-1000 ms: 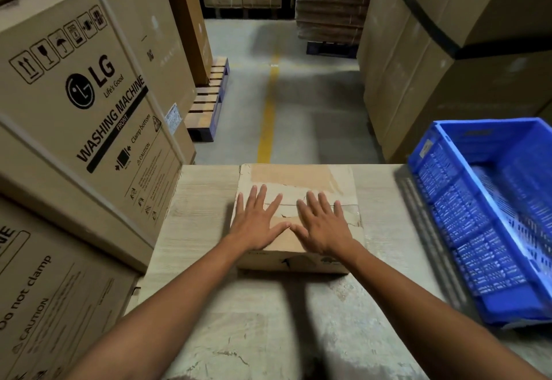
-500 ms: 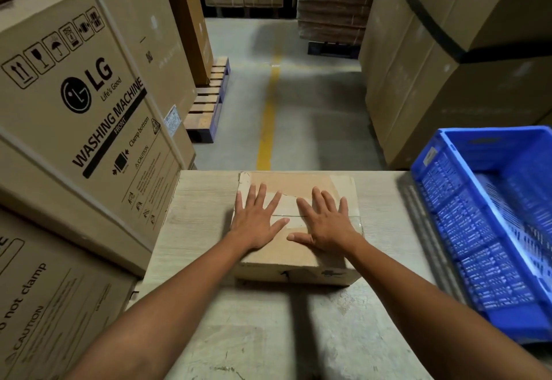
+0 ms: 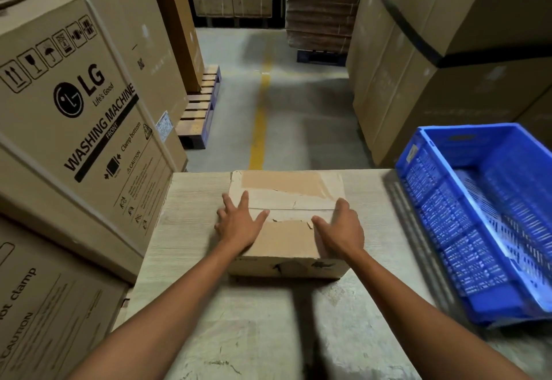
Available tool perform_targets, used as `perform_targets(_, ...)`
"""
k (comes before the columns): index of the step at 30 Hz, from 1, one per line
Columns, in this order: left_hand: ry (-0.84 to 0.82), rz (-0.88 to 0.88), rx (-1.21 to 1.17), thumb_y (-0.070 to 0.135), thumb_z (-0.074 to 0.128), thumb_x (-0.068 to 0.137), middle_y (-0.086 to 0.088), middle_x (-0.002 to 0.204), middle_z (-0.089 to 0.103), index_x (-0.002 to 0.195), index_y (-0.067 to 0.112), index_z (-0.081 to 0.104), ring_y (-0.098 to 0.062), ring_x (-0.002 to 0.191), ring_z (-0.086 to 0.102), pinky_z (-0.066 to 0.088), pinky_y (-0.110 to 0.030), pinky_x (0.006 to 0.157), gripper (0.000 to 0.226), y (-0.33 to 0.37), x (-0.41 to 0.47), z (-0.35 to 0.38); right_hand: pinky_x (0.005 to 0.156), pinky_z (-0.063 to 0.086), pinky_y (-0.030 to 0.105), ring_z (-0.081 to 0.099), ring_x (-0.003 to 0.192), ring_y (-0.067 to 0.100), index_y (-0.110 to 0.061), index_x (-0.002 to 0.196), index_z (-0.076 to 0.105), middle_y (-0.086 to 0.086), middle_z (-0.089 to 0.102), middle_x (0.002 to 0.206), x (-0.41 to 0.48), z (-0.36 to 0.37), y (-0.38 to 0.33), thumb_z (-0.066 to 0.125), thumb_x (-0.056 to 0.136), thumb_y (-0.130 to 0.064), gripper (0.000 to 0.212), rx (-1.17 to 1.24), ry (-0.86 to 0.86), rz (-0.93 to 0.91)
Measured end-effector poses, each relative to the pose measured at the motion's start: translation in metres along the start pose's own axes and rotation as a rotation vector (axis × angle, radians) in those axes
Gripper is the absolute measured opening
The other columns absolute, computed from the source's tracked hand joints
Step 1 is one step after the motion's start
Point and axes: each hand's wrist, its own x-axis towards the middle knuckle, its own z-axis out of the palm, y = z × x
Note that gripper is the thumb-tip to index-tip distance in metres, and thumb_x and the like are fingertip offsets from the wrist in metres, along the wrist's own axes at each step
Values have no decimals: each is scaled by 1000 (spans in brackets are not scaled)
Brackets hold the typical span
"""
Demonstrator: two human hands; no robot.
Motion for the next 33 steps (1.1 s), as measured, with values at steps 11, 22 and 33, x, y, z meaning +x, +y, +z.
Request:
perform_targets(11,-156,-49,-434,80,34,88,-6,165,7,156,42,11,-37,149,17,26,-58,116,82,-2,13,8,93,52,56,57,112,38,-21,134,46,8,61,122,-5,-87,-82,69,81,-20,58,-35,81,-124)
perform_targets(22,-302,27,-1155,58,33,102,-20,127,65,138,16,56,-34,116,64,54,-45,95,60,35,-27,-42,95,43,44,40,121,26,-23,128,63,-2,52,144,-57,-77,-140,49,99,-52,43,-244,-61,-616)
perform_targets(33,-78,242,-1028,13,58,99,2,139,58,154,25,33,-6,108,65,58,-22,75,62,37,-55,-94,110,39,42,27,147,25,-23,143,52,4,40,155,-49,-75,-103,51,99,-53,53,-169,7,-526)
